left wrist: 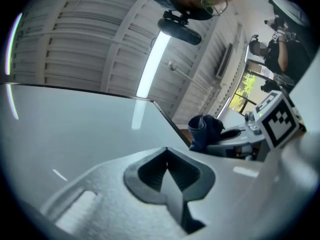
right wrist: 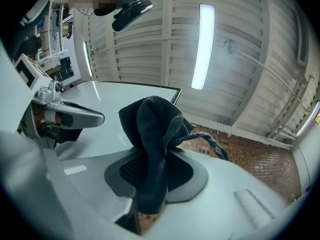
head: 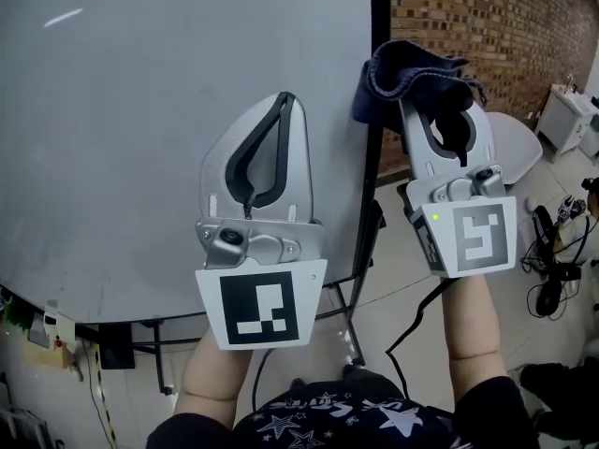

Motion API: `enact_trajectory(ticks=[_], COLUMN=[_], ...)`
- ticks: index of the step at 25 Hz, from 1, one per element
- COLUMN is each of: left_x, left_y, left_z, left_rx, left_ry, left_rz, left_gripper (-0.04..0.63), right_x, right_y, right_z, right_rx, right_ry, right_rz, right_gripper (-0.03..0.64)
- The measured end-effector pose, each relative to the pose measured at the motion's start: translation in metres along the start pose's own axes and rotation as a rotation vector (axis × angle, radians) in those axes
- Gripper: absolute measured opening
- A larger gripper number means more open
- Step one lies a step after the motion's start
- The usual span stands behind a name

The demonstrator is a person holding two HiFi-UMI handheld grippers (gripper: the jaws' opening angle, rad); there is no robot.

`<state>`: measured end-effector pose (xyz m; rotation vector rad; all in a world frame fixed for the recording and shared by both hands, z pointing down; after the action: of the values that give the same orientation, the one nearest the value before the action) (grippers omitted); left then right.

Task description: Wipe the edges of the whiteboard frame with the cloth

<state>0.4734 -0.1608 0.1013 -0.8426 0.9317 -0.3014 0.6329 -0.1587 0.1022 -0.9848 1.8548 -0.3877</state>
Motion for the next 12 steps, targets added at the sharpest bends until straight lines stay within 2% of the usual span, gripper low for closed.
enact_trajectory(ticks=[5, 12], left_x=[-0.022, -0.049], left_y=[-0.021, -0.059], left_z=[0.009, 0.022], left_rx=[-0.009, -0.046], left_ry=[0.037, 0.073], left_rz=[0.033, 0.019], left_gripper=[0.005, 0.005], right_x=[-0.019, -0.047], right_y=[-0.019, -0.047], right_z=[-0.019, -0.051], right_rx=[0.018, 0.05], right_ry=[0.014, -0.02], right_rz=[0.0, -0.013], right_gripper=[0.08, 0.08])
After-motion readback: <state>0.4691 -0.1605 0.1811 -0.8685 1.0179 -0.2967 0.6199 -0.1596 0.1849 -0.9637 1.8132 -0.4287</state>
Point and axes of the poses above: the fingertips, and each gripper's own axes: x forward along the fingers, z to its right, y out of its top, the point moved 5 cm from there along -x, backward along the fingers, and after that the axes turned 10 degrees about -x, right-handed, at the moved point
